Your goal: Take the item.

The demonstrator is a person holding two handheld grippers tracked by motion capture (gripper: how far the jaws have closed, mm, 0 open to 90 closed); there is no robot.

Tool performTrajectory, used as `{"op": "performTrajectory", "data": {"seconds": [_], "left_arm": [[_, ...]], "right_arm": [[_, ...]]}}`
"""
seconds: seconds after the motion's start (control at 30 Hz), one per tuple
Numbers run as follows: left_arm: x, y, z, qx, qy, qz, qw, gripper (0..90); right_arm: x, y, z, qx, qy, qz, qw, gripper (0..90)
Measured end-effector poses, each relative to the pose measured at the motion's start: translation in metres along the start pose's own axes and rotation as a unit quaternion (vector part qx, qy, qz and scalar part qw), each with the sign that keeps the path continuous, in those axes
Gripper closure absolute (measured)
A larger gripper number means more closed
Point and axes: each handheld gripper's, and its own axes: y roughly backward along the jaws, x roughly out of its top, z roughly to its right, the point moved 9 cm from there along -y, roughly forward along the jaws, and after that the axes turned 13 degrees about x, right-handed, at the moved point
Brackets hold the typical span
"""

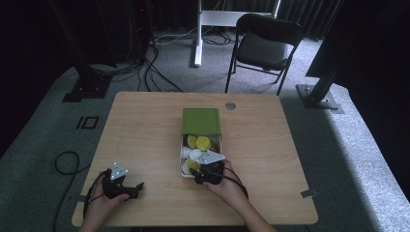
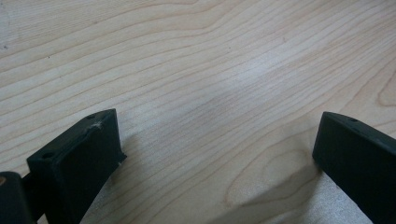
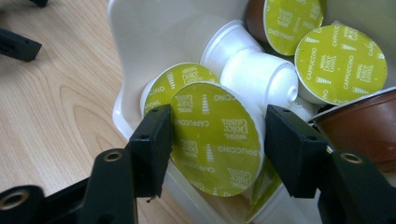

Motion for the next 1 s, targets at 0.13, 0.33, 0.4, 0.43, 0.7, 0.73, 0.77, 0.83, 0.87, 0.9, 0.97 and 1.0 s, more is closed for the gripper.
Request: {"op": "performTrajectory", "data": {"seconds": [0.13, 0.33, 0.4, 0.43, 0.7, 0.73, 0.77, 0.83, 0.87, 0.9, 0.97, 1.0], "left_arm": [[0.000, 0.000, 0.000, 0.000, 0.000, 0.000, 1.0000, 2.1], [0.000, 0.000, 0.000, 0.000, 0.000, 0.000, 1.0000, 2.1], [0.000, 0.000, 0.000, 0.000, 0.000, 0.000, 1.0000, 2.1], [0.000, 0.000, 0.000, 0.000, 0.000, 0.000, 1.0000, 2.1], [0.000, 0.000, 0.000, 0.000, 0.000, 0.000, 1.0000, 2.1], [0.000, 0.000, 0.000, 0.000, 0.000, 0.000, 1.0000, 2.1], [0.000, 0.000, 0.000, 0.000, 0.000, 0.000, 1.0000, 2.1], [0.000, 0.000, 0.000, 0.000, 0.000, 0.000, 1.0000, 2.1], [0.000, 0.000, 0.000, 0.000, 0.000, 0.000, 1.0000, 2.1], [0.000, 0.000, 0.000, 0.000, 0.000, 0.000, 1.0000, 2.1], [0.000, 0.000, 0.000, 0.000, 0.001, 0.000, 1.0000, 2.1], [0.000, 0.000, 0.000, 0.000, 0.001, 0.000, 1.0000, 2.1]], "right_arm": [[0.001, 0.004, 0.002, -0.003, 0.002, 0.002, 1.0000, 48.8], [0.001, 0.007, 0.003, 0.002, 0.008, -0.004, 1.0000, 51.7], [0.001, 0.005, 0.003, 0.003, 0.000, -0.009, 1.0000, 47.2], [0.000, 0.003, 0.003, 0.005, -0.002, -0.016, 0.9999, 41.2], [0.003, 0.000, 0.002, -0.007, 0.015, -0.020, 0.9997, 52.6], [0.003, 0.002, 0.003, -0.007, 0.018, -0.020, 0.9996, 56.7], [0.004, 0.004, 0.003, -0.003, 0.020, -0.017, 0.9996, 58.3], [0.005, 0.005, 0.003, -0.003, 0.029, -0.021, 0.9994, 59.3], [0.005, 0.006, 0.003, -0.003, 0.030, -0.021, 0.9993, 59.7], [0.005, 0.006, 0.002, -0.002, 0.033, -0.021, 0.9992, 60.3], [0.006, 0.007, 0.002, 0.002, 0.031, -0.016, 0.9994, 61.3], [0.006, 0.008, 0.002, 0.004, 0.031, -0.017, 0.9994, 62.1]]}}
